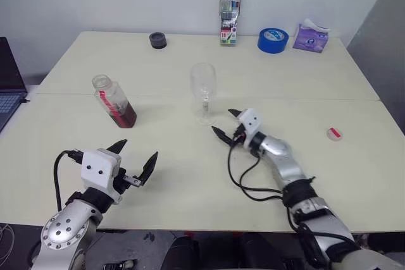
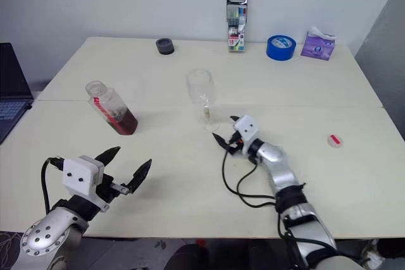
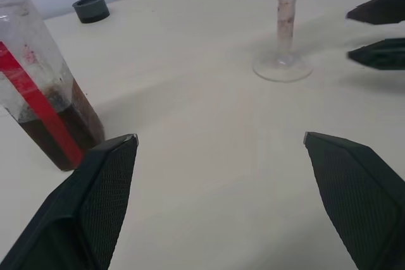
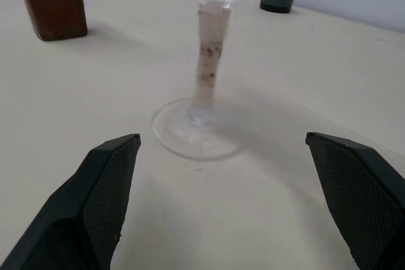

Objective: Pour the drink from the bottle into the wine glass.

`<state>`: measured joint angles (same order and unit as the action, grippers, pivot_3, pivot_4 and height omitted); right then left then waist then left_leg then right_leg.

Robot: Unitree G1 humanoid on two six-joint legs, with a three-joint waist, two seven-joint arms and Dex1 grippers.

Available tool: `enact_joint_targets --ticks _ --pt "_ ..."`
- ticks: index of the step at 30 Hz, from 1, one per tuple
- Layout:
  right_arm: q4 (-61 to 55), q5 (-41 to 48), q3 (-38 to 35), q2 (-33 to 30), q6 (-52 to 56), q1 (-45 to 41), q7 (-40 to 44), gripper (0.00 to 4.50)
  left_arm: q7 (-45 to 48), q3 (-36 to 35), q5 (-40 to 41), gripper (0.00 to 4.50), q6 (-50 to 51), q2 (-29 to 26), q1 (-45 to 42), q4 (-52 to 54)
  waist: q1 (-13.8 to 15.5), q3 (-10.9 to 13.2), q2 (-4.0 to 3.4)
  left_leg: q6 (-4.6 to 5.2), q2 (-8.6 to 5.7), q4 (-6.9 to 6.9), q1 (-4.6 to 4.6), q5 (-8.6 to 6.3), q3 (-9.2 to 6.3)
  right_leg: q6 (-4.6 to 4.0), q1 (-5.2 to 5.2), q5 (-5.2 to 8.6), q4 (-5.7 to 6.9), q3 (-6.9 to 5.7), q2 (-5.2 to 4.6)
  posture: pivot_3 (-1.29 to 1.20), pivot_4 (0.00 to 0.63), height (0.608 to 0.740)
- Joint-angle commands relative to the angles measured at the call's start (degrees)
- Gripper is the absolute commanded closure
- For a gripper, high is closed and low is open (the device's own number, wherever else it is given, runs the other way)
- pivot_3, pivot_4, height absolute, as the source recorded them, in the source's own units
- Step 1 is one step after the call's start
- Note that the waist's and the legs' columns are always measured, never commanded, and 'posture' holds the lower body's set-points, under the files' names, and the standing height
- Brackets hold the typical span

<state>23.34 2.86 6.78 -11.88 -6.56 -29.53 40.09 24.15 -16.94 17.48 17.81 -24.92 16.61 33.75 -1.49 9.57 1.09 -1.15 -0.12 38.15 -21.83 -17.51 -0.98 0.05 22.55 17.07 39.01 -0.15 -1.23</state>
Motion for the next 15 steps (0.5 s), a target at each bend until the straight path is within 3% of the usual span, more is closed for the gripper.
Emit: enact_joint_targets --ticks 1,8,15 --pt "-16.2 5.0 0.0 -5.0 7.8 2.2 6.4 0.04 -2.4 -2.8 0.0 0.0 -1.7 0.9 -2.4 -2.1 -0.2 0.0 0.0 0.01 0.0 0.0 0.0 0.0 0.0 0.0 0.0 0.0 0.0 -0.01 0.0 0.0 0.15 0.74" --pt "-37.8 23.2 -0.8 -18.2 28.0 4.9 21.1 0.04 -7.4 -7.0 -0.1 0.0 -1.9 2.5 -7.1 -7.1 -0.2 0.0 0.02 0.03 0.03 0.02 0.05 -0.02 -0.2 0.0 -0.17 0.0 -0.08 -0.2 0.03 0.0 0.15 0.74" --pt "-42.6 28.2 -0.9 -18.9 33.8 2.2 20.4 0.04 -7.9 -7.0 -0.9 0.0 -2.8 0.9 -12.3 -12.2 0.0 0.0 0.03 0.03 0.0 0.16 0.04 -0.02 -0.35 0.0 -0.28 0.0 -0.06 -0.35 0.01 0.0 0.15 0.74"
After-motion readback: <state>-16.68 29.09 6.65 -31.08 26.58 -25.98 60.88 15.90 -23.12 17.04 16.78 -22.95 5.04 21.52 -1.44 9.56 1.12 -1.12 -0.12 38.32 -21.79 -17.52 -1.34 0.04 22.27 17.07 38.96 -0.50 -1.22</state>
